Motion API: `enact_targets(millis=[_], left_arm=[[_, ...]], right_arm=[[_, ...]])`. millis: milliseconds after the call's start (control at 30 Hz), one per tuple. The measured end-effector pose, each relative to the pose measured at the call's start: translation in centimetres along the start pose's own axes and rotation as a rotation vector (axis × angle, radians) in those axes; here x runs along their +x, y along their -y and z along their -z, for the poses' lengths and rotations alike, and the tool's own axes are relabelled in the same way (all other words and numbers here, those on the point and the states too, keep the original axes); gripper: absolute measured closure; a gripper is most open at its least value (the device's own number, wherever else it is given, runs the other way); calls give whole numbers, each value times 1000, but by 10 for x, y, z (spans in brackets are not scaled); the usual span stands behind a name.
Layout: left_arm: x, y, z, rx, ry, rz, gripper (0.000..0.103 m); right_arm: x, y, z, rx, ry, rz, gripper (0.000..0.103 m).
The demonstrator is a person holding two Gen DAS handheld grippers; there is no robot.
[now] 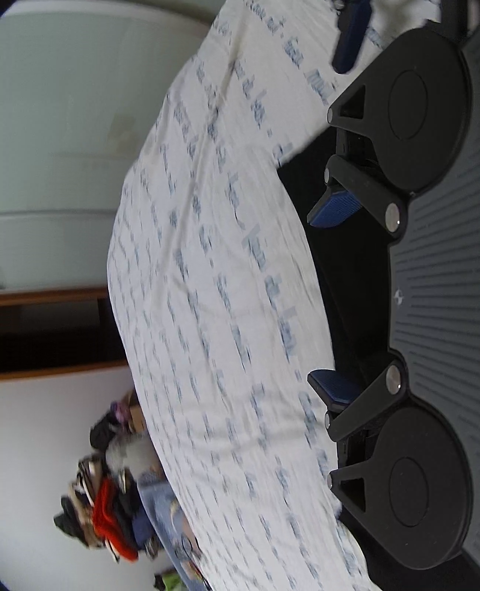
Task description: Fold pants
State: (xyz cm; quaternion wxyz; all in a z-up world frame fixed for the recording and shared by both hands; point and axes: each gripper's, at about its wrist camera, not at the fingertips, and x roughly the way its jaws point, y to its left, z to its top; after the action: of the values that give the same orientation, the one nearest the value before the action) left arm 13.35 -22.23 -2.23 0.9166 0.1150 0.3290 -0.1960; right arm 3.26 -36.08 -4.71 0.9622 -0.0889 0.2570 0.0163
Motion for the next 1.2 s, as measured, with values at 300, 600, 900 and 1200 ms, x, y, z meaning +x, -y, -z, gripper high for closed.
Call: enact_targets(millis=[300,600,900,1200], left_arm=[[-5,-29,23,-52,-29,-100,17],[-2,-30,34,-50,-28,-126,12],[0,-29,45,-33,5,-161,0],[-19,-22,65,-9,58,-214,0]], right_arm=[[29,-17,-19,-55,-7,-7,68],[33,-27,-9,-86,-41,18,62],[39,-29,-1,-83,-47,2,48],[46,-18,2,-8,-65,60,9]])
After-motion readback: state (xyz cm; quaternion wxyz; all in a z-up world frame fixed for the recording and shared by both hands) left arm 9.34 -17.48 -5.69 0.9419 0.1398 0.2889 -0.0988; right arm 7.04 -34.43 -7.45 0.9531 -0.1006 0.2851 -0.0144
